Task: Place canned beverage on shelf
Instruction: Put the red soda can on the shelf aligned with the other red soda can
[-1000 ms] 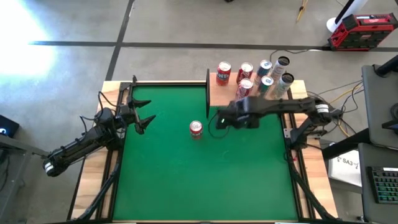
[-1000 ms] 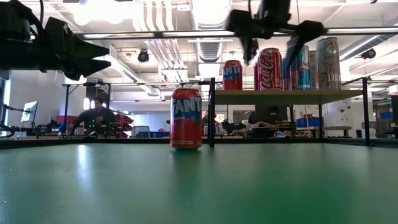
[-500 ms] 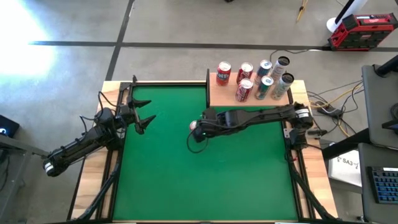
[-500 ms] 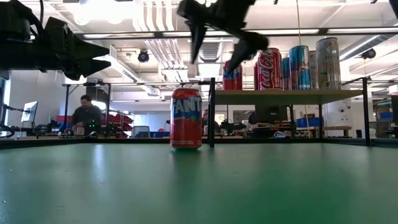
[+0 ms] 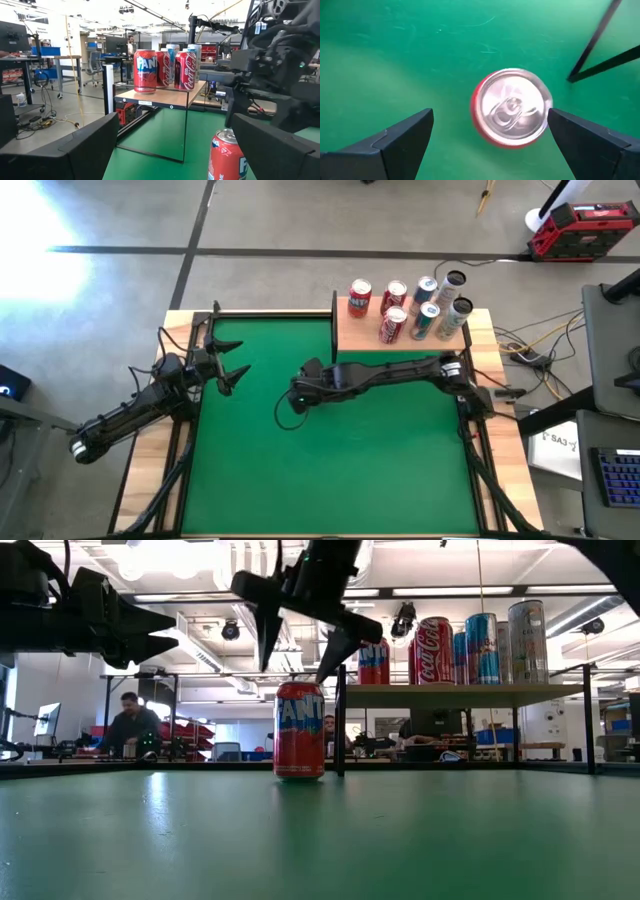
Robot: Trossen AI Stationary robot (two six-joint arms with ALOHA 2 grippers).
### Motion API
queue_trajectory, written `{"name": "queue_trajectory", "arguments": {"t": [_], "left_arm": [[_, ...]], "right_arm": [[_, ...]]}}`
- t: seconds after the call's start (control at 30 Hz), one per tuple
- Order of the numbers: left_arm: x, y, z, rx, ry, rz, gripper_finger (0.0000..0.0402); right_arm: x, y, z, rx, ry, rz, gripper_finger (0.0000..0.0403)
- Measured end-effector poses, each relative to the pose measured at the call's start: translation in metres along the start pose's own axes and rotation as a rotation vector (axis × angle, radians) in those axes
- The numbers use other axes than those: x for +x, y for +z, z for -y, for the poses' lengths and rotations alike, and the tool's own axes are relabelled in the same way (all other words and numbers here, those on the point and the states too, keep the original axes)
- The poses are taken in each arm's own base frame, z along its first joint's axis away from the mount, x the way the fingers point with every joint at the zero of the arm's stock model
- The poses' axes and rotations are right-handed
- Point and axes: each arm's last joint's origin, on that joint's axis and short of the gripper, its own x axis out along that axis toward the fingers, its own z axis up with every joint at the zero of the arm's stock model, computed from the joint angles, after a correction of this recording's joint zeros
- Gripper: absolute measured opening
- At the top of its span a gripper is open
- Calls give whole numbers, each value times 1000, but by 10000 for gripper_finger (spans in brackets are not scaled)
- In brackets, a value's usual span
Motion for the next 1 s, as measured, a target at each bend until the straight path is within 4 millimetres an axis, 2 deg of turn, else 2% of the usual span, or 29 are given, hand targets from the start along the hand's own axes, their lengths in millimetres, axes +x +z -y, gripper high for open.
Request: {"name": "queue_trajectory", "arguments": {"t": [0.27,0.47,1.0], "left_arm": [[0,0,0,0,0,0,372],[0,0,0,0,0,0,372],[0,0,0,-1,0,-5,372]], "right_arm": [[10,4,0,35,-58,-44,384],[25,-3,-1,75,-93,-60,384],[62,-5,3,251,-190,11,384]]}}
